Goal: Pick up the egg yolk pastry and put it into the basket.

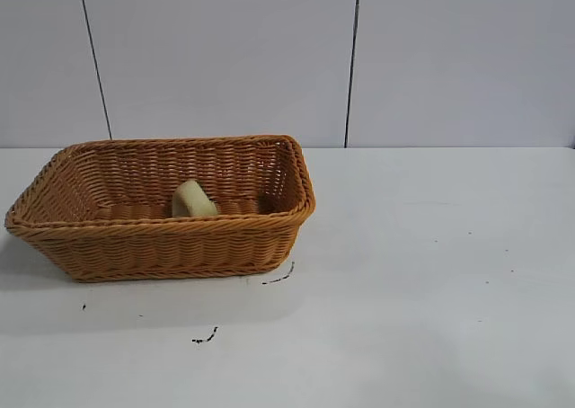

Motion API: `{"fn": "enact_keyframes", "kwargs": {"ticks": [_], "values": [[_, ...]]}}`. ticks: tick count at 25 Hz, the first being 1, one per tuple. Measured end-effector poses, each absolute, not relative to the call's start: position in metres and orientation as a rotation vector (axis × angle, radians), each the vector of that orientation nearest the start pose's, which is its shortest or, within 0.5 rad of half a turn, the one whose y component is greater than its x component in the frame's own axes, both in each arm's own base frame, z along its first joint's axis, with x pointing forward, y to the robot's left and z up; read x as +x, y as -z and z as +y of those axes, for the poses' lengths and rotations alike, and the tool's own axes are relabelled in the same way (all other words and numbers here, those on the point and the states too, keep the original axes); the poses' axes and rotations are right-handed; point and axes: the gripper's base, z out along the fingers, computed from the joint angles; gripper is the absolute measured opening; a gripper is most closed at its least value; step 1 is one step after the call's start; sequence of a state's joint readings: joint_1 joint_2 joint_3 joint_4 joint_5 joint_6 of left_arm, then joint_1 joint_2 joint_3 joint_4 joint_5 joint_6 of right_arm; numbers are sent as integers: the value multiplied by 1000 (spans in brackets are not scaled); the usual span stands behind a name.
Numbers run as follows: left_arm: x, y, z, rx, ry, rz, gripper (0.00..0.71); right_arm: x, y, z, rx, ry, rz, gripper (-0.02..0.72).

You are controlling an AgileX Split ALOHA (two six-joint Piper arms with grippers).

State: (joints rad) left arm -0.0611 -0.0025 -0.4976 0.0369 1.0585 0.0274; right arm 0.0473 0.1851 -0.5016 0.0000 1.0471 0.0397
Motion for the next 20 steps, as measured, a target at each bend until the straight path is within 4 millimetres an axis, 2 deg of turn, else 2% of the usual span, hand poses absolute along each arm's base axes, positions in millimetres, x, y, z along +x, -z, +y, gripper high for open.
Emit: {"fn": "enact_keyframes", "kwargs": {"ticks": [15, 20], "values": [[-5, -277, 3, 89, -23, 2040, 693, 18, -276, 1, -8, -58, 2150, 695], [-5, -277, 3, 89, -23, 2040, 693, 0, -277, 0, -8, -62, 2032, 696]]}}
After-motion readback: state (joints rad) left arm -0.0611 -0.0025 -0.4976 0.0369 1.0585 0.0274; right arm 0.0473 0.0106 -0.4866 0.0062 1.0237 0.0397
